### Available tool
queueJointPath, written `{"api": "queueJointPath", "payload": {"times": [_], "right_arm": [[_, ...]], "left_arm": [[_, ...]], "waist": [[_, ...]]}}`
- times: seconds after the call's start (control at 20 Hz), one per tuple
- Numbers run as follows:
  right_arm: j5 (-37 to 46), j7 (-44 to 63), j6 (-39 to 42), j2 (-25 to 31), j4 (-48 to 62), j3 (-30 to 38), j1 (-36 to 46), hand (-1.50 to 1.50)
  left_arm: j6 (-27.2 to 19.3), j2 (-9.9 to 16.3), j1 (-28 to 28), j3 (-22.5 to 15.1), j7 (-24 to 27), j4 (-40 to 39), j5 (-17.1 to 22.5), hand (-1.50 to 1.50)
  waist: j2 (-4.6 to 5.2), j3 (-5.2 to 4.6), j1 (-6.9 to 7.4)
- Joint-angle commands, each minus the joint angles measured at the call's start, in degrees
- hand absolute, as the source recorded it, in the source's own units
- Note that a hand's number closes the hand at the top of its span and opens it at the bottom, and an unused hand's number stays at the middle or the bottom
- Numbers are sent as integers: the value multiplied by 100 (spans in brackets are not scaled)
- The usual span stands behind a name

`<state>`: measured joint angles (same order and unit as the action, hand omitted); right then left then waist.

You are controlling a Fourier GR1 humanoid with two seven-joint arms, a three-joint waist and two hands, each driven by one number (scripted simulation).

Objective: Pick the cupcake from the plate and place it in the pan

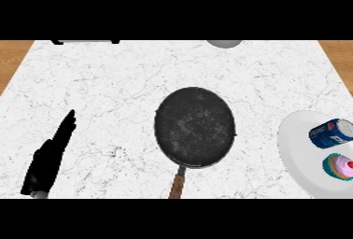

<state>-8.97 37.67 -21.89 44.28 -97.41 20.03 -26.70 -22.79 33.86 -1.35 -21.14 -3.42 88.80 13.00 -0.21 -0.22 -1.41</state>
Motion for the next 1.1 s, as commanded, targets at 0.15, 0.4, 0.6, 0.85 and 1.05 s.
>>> {"api": "queueJointPath", "payload": {"times": [0.15,0.4,0.6,0.85,1.05], "right_arm": [[-647,1139,1204,675,-467,166,325,-150],[-754,2295,1542,1207,-98,-9,1440,-150],[-866,2612,1922,1149,173,-297,1807,-150],[-925,2739,2455,1262,713,-761,2229,-150],[-1148,3266,2683,1312,721,-1260,2377,-150]], "left_arm": [[176,19,-168,90,-14,197,-90,0],[345,-298,153,141,145,-283,-231,0],[354,-311,304,187,-320,-12,-353,0],[412,-427,166,240,-158,-143,-450,0],[520,-410,61,287,-85,-32,-400,0]], "waist": [[17,20,171],[41,17,209],[31,21,195],[42,21,223],[42,16,259]]}}
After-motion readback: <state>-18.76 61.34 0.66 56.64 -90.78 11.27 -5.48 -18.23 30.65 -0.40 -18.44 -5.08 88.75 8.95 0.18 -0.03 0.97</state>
